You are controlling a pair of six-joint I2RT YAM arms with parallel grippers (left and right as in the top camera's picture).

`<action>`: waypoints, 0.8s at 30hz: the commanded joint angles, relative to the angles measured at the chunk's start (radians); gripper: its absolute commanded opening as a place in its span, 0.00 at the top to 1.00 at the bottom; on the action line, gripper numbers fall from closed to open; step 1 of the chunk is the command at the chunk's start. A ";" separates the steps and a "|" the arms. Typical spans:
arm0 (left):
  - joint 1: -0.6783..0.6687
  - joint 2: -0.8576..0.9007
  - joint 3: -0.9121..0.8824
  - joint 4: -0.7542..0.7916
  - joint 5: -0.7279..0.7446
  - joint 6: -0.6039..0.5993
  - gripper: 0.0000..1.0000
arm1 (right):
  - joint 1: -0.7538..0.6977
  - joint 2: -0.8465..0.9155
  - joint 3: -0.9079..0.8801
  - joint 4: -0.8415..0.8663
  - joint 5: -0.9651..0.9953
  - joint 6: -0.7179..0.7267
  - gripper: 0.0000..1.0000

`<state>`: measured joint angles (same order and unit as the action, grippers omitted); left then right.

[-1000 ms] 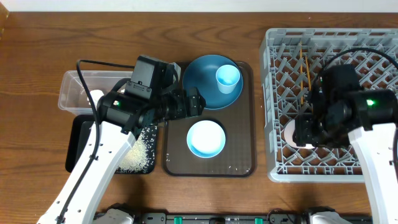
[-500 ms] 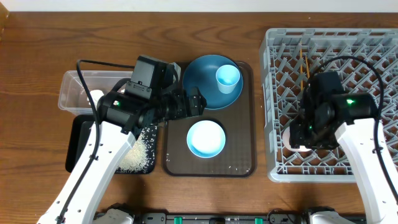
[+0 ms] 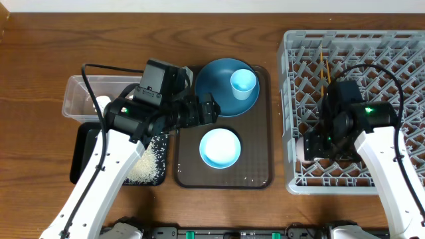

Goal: Sort waste into correct bins and load items into the dishwasher rack
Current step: 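Lower the pink cup upside down into the rack with the right gripper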

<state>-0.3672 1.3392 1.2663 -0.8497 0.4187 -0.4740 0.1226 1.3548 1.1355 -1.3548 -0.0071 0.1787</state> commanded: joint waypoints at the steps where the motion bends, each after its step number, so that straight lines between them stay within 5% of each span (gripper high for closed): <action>1: 0.004 0.002 0.002 -0.003 -0.005 0.003 0.01 | 0.008 0.005 -0.005 -0.003 0.006 0.008 0.13; 14: 0.004 0.002 0.002 -0.003 -0.005 0.003 0.01 | 0.008 0.005 -0.004 0.063 0.002 0.008 0.01; 24: 0.004 0.002 0.002 -0.003 -0.005 0.003 0.01 | 0.009 0.005 -0.004 0.087 -0.031 0.008 0.01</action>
<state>-0.3672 1.3392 1.2663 -0.8501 0.4187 -0.4740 0.1226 1.3548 1.1351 -1.2667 -0.0265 0.1795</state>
